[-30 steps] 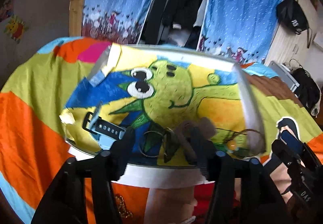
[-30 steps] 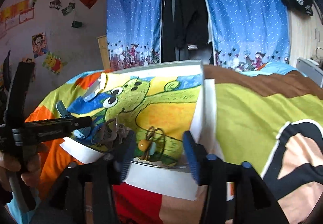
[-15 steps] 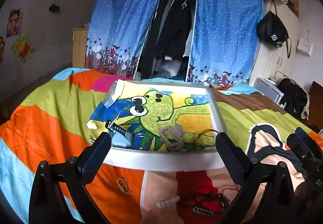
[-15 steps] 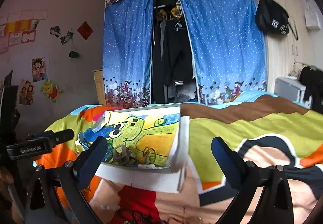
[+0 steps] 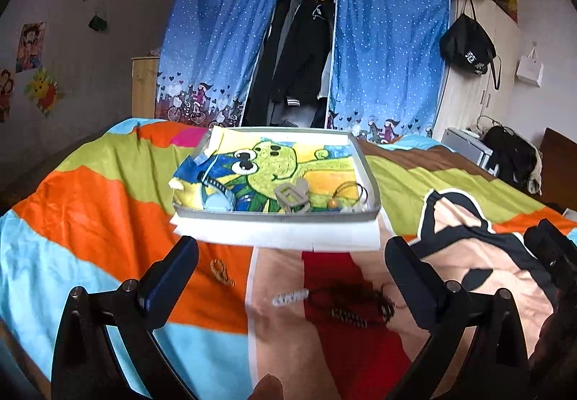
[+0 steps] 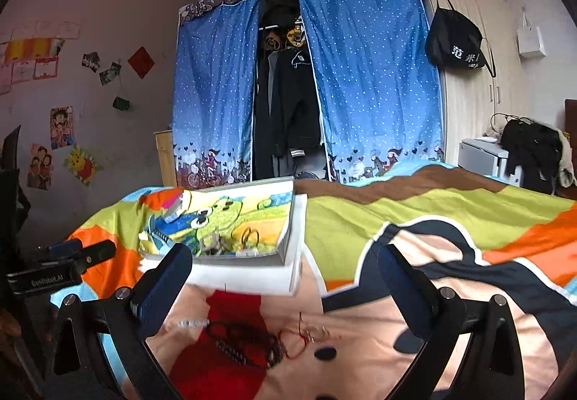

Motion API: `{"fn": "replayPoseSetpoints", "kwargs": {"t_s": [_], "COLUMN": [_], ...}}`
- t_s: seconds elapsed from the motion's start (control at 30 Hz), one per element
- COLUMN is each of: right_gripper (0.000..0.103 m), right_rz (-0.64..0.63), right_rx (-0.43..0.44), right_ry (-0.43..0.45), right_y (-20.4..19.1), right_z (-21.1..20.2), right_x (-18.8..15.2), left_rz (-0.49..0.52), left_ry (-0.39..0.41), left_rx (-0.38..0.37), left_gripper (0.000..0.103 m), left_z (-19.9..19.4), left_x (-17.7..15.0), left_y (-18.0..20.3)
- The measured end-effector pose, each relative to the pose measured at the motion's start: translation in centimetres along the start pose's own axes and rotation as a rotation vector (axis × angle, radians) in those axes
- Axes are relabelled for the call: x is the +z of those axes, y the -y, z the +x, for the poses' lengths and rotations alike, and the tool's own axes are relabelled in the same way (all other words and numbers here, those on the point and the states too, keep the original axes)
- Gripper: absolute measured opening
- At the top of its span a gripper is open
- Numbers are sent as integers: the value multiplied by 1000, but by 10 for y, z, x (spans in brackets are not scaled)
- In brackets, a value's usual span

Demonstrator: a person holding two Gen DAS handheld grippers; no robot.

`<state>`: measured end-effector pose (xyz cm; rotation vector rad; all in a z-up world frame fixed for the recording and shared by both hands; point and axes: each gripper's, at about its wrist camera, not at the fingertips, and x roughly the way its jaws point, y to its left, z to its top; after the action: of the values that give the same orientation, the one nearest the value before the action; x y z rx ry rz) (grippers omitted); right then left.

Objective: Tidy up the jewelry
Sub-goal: 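Move both tools back over the remaining jewelry on the duvet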

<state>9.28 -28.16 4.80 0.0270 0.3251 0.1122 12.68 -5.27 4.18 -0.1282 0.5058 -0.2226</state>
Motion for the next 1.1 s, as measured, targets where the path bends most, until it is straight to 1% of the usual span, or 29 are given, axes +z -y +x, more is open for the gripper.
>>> {"fn": "replayPoseSetpoints", "kwargs": {"t_s": [0.13,0.23,0.3,0.5,0.6,0.73,0.87,1.1], "right_gripper": [103,103,103,103,103,103,103,103], "right_rz": [-20,-26,-23,20,40,57,61,66], "right_rx": [-10,-18,-28,-49,-59,-71,-78,-75], "right_ry": [-39,-73,-107,-208,-257,-309,-342,-374], "right_y": [-3,-4,-3,5,10,15,21,36], "right_z": [-11,-18,-17,-11,-5,2,8,22], "right_x": [-20,-38,-51,-84,-98,-111,-118,-116], "left_rz": [11,28,36,13,34,57,55,65], "left_ry": [-31,-72,-100,-202,-244,-286,-324,-345], "left_rx": [-3,-3,0,-10,-14,-27,-44,-56], "left_gripper": [101,101,101,101,101,101,101,101], "left_z": [-7,-6,-3,12,21,32,46,69], "left_x": [-18,-35,-46,-74,-84,-92,-95,-89], "left_y": [1,3,3,-3,0,4,3,1]}}
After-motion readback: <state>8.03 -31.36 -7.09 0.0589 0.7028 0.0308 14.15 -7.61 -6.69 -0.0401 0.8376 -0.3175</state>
